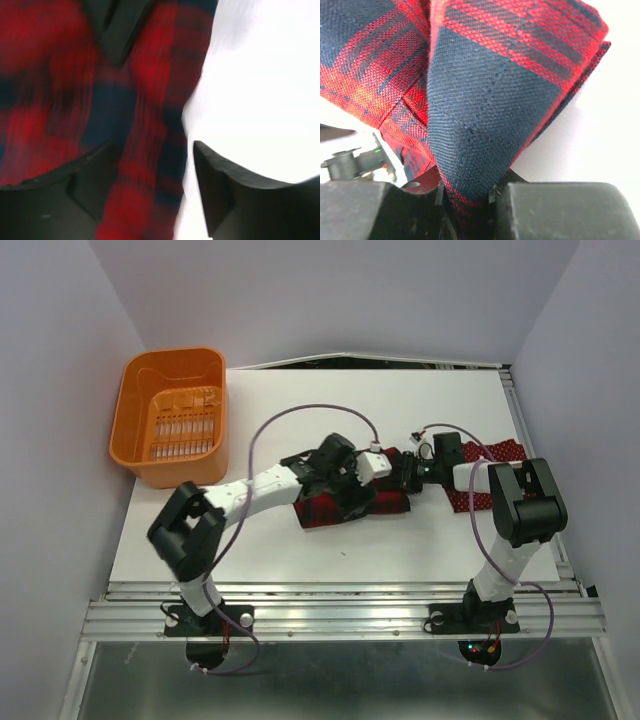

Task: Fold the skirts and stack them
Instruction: Neatly place the folded skirt to the corner

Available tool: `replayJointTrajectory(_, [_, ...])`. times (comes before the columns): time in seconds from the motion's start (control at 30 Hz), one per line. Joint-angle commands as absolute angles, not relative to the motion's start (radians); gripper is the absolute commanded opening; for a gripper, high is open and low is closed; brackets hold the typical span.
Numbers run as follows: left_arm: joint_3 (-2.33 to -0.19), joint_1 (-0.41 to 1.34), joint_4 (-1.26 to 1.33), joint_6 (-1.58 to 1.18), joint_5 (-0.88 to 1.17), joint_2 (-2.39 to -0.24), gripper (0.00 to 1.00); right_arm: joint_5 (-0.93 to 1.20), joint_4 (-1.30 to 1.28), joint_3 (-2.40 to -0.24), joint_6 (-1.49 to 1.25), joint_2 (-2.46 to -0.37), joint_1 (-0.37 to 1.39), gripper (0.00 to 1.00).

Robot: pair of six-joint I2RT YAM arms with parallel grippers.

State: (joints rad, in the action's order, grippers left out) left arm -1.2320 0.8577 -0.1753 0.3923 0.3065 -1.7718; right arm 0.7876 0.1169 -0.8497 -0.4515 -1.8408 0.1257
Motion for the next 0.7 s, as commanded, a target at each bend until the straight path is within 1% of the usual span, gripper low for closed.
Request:
replayJointTrajectory(0.0, [-1.135,0.746,-0.126,0.049,0.307,-1.481,0.89,0.612,0.022,-0.873,-0.335,-1.75,0.118,0.09])
replayJointTrajectory(0.03, [-1.09,0.68,-0.133,0.004,0.308,-1.462,0.9,0.604,0.006,-0.879,-0.312,-1.749,0.118,0.08])
replayJointTrajectory(0.07, [-1.071,0.648,-0.158,-0.1,0.322,-1.445,0.89,0.598,-0.003,-0.884,-0.301,-1.747,0.127,0.08])
replayJointTrajectory(0.13, [-1.04,0.583,-0.193,-0.187,0.327,-1.453,0.9,0.589,-0.038,-0.884,-0.278,-1.747,0.127,0.08])
replayJointTrajectory(0.2, [-1.016,0.488,-0.21,-0.254,0.38,-1.468,0.9,0.574,-0.063,-0.891,-0.258,-1.752,0.136,0.08])
replayJointTrajectory(0.27, [-0.939,0.437,-0.169,-0.342,0.413,-1.454,0.96,0.563,-0.083,-0.902,-0.232,-1.763,0.137,0.06])
replayJointTrajectory(0.33, [-0.885,0.422,-0.146,-0.377,0.41,-1.453,0.98,0.539,-0.103,-0.914,-0.218,-1.77,0.137,0.06])
replayJointTrajectory(0.43, [-0.813,0.419,-0.095,-0.426,0.387,-1.45,0.98,0.505,-0.135,-0.943,-0.193,-1.778,0.147,0.06])
replayJointTrajectory(0.63, [-0.761,0.422,0.001,-0.497,0.436,-1.509,0.98,0.439,-0.195,-0.985,-0.143,-1.792,0.166,0.06])
replayJointTrajectory(0.67, [-0.755,0.425,0.055,-0.511,0.451,-1.52,0.98,0.434,-0.201,-0.992,-0.137,-1.793,0.178,0.06])
